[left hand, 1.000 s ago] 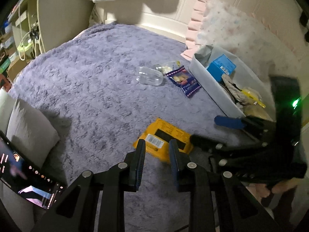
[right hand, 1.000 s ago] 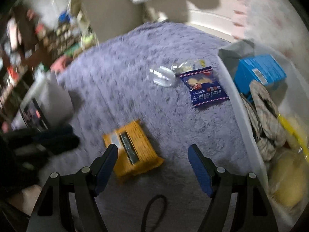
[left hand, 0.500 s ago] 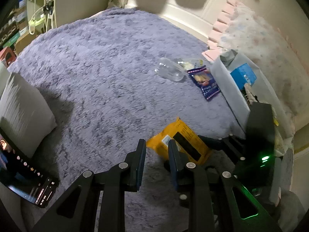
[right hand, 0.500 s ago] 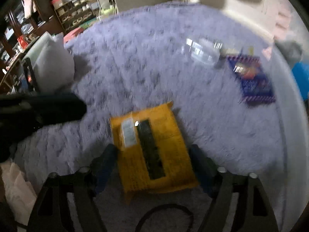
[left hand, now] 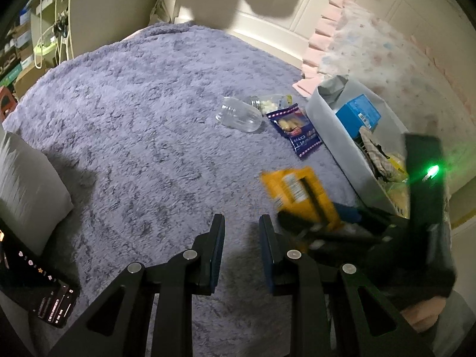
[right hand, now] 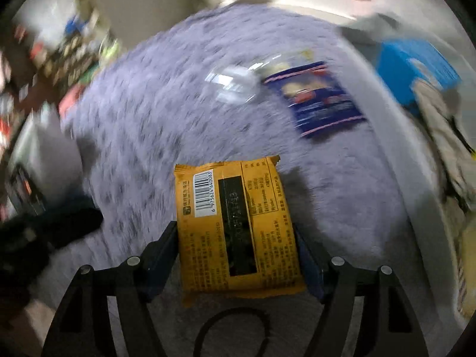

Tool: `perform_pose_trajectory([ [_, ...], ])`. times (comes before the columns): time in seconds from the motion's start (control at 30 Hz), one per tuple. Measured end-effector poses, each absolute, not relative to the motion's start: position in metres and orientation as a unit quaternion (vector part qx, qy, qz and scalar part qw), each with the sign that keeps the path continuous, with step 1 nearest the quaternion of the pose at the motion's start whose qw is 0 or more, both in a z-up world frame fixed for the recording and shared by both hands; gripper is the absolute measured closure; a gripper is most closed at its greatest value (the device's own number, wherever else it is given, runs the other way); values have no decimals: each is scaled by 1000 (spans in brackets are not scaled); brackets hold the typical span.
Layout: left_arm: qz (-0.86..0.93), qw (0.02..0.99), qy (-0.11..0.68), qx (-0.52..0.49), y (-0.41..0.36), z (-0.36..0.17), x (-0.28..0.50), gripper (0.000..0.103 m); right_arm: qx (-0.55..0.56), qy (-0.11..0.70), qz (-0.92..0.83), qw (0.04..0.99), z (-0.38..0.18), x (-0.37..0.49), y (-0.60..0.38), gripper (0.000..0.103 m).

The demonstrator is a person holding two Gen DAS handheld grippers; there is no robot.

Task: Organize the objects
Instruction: 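Grasp the orange packet with the right gripper and lift it, then carry the orange packet into the white bin and open the right gripper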

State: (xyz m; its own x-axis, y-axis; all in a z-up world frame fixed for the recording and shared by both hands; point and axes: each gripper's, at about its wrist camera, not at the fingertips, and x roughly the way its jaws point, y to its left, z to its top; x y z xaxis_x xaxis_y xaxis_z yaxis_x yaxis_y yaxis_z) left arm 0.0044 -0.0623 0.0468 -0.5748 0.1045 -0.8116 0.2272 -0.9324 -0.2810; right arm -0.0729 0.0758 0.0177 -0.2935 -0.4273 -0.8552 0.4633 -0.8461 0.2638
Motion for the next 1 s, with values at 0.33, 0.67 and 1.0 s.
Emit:
perform_pose_trajectory([
  [0.33, -880, 0, 133, 455, -22, 49, -8, 80, 447, -104, -865, 203, 65, -79, 126, 31],
  [0.67, -901, -44, 90, 423, 32, 64, -14, 80, 345, -247, -904, 55, 116, -47, 202, 31],
  [1.0, -908, -54, 79, 407, 55, 67, -19, 80, 295, -364, -874, -131, 122, -30, 292, 29],
])
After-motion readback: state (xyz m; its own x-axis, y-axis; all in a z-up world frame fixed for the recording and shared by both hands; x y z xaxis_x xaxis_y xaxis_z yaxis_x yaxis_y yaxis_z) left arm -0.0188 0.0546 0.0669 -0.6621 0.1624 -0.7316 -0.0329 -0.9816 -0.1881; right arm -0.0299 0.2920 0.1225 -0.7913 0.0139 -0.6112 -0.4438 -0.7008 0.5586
